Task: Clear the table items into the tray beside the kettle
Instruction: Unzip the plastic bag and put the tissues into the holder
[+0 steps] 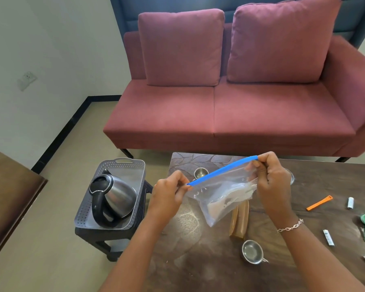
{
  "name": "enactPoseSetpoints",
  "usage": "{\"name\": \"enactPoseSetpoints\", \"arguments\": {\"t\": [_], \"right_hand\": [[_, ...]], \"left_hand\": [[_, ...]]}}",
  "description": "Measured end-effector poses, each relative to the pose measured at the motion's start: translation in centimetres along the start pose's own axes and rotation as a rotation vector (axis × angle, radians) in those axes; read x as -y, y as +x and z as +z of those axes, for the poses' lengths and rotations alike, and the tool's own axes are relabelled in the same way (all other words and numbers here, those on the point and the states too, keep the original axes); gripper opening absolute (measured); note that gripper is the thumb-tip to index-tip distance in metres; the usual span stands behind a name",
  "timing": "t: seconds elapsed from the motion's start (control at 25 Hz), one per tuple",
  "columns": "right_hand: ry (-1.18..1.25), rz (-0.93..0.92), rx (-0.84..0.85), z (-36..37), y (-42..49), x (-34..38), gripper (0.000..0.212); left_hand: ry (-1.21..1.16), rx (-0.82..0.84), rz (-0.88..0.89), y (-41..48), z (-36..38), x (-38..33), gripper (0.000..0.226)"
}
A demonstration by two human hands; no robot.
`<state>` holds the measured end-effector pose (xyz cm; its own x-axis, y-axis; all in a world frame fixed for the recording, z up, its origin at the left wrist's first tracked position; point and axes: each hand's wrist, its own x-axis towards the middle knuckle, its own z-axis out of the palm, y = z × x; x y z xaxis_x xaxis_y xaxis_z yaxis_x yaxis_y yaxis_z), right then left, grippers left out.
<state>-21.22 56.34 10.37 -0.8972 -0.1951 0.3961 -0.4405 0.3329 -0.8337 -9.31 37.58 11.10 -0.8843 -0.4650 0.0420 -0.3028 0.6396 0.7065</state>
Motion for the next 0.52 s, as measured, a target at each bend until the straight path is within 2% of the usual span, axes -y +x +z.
{"name": "enactPoseSetpoints", "arguments": {"t": [0.2,0.32,0.44,0.52], "right_hand": [[-0.027,-0.023,-0.034,-0.2,0.2,-0.5,0.016],[0.006,0.075,0.076,-0.6,0.9,-0.8,0.007],[-0.012,0.126,0.017,-0.7,0.6,-0.5,0.021],[0.020,0.129,0.026,0.0,-0.6,0.2,0.005]], "left_hand": [[-0.008,-0.021,-0.025,0.1,-0.6,0.0,0.011],[-0.081,-0.067,-0.024,-0.5,-0.4,-0.5,0.017],[-0.084,-0.195,-0.025,-1.1,0.3,-0.7,0.015],[-0.048,-0.271,0.027,-1.6,1.2,-1.1,0.013]]}}
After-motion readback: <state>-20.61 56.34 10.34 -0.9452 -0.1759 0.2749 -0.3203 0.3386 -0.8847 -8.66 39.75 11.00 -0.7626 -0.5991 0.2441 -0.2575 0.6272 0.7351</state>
